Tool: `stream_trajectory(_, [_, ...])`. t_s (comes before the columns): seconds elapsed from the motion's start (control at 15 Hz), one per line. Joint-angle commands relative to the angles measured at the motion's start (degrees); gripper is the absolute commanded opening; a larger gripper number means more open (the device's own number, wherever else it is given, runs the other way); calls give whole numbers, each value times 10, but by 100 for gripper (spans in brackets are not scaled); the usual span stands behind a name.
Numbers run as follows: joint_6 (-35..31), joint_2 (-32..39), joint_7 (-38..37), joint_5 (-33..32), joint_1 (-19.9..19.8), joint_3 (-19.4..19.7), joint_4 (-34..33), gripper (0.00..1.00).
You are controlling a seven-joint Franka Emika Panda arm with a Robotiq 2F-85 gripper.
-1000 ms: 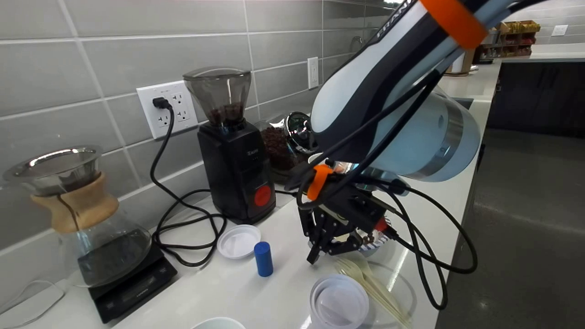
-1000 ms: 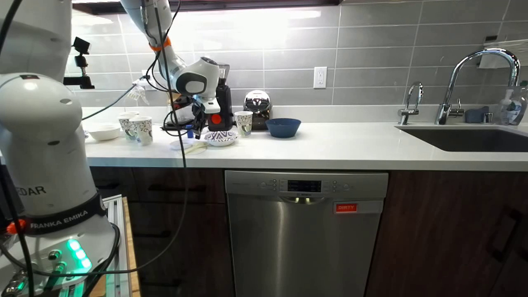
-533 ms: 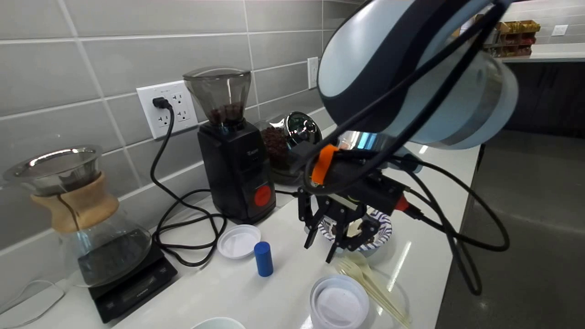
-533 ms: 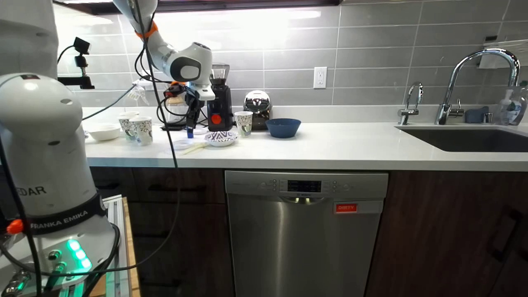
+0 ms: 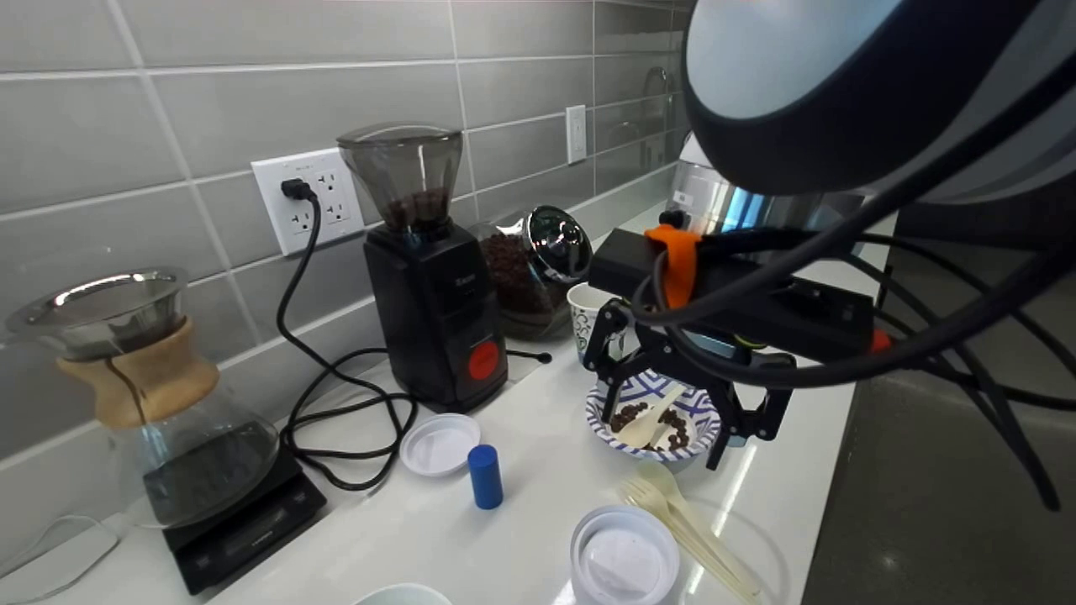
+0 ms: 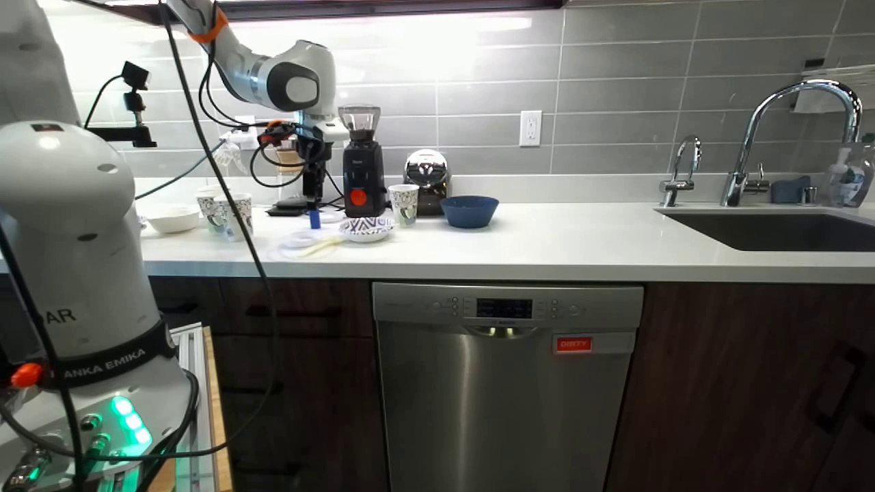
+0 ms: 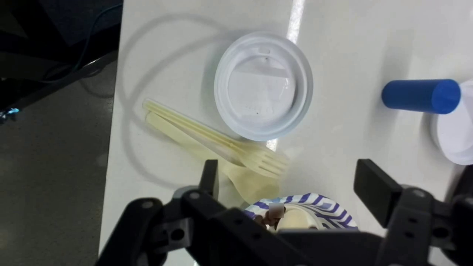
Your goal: Move the coffee cup lid to the right
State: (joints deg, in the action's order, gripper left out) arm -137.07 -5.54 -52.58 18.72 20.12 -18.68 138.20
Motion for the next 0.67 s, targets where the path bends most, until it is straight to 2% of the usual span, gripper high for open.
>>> stream_trajectory(0.0, [1, 5, 1, 1, -6, -5, -2, 95])
stream_trajectory(0.07, [1, 9, 1, 1, -6, -5, -3, 99])
stream_trajectory(0.4, [36, 80, -2, -41, 5, -23, -39, 100])
stream_trajectory(0.53, [45, 100, -14, -83, 14, -29, -47, 100])
stream_trajectory(0.6, [42, 107, -28, -129, 22, -32, -51, 100])
